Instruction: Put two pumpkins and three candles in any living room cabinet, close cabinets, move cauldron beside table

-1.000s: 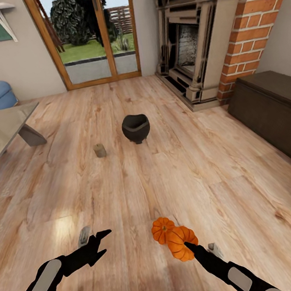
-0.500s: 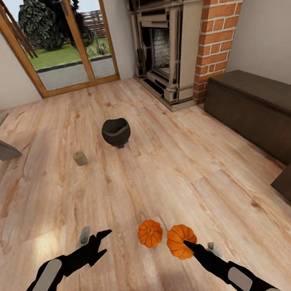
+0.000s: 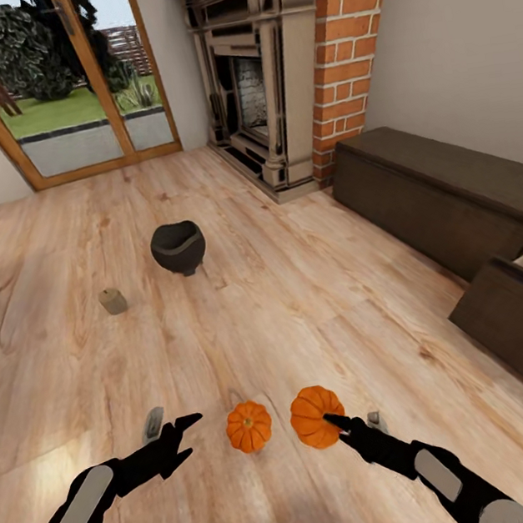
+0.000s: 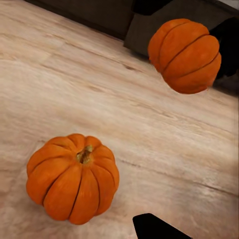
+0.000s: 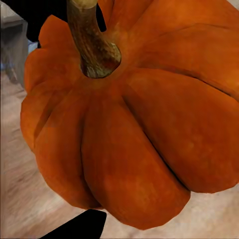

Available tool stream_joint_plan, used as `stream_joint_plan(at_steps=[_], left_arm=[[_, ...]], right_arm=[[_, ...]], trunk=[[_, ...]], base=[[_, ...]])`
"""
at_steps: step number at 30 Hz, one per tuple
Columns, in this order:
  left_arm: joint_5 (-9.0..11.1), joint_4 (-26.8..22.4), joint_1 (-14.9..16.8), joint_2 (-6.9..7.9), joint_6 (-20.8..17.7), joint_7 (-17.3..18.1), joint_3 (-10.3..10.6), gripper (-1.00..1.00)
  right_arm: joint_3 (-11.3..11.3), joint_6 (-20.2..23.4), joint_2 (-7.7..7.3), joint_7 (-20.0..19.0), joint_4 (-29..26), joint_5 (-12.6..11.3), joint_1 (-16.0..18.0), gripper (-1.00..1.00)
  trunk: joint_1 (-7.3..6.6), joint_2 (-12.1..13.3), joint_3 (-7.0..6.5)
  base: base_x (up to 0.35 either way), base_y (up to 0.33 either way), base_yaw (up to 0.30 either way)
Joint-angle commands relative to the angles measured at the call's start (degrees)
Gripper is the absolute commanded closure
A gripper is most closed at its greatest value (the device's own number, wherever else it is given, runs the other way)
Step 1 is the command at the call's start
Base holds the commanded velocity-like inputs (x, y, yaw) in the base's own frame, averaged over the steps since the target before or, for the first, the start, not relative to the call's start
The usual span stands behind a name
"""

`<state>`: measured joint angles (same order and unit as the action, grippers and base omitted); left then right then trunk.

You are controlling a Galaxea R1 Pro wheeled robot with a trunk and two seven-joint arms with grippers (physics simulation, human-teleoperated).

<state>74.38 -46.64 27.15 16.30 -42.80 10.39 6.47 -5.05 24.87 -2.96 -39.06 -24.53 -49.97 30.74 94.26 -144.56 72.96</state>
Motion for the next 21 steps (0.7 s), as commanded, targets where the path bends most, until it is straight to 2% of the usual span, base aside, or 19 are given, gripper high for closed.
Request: stream_joint_plan(at_steps=[1,3,7,16,19,21], left_arm=[[-0.1,0.1,0.0,0.09,0.0,0.3,0.1,-1.00],[-0.1,0.2,0.0,0.17,0.0,0.3,0.1,-1.00],[-0.2,0.2,0.0,0.22,0.1,0.3,0.3,-1.00],[-0.3,0.3,0.0,0.44,0.1,0.6,0.2,-1.00],[-0.4,3.2,0.0,1.14,0.5,4.9,-0.2,-1.00],[-1.4,6.0,0.0,1.72,2.0,7.8,-0.2,-1.00]], right_arm=[[-0.2,1.6,-0.22,0.0,-2.1,-0.3,0.0,1.00],[-0.2,3.9,-0.36,0.1,-6.5,-0.3,0.0,1.00],[0.1,5.5,-0.42,0.2,-13.5,-0.4,0.0,1.00],[0.1,6.3,-0.37,2.2,-16.3,-0.3,0.0,1.00],[-0.2,6.8,-0.37,2.5,-17.1,-0.3,0.0,1.00],[-0.3,6.8,-0.36,2.6,-17.2,-0.2,0.0,1.00]], trunk=[[-0.01,0.0,0.03],[-0.01,0.0,0.02],[-0.01,0.0,0.01],[-0.01,0.0,0.01],[-0.01,0.0,0.01],[-0.01,0.0,0.01]], base=[[0.000,0.000,-0.240],[0.000,0.000,-0.245],[0.000,0.000,-0.250],[0.000,0.000,-0.252],[0.000,0.000,-0.252],[0.000,0.000,-0.231]])
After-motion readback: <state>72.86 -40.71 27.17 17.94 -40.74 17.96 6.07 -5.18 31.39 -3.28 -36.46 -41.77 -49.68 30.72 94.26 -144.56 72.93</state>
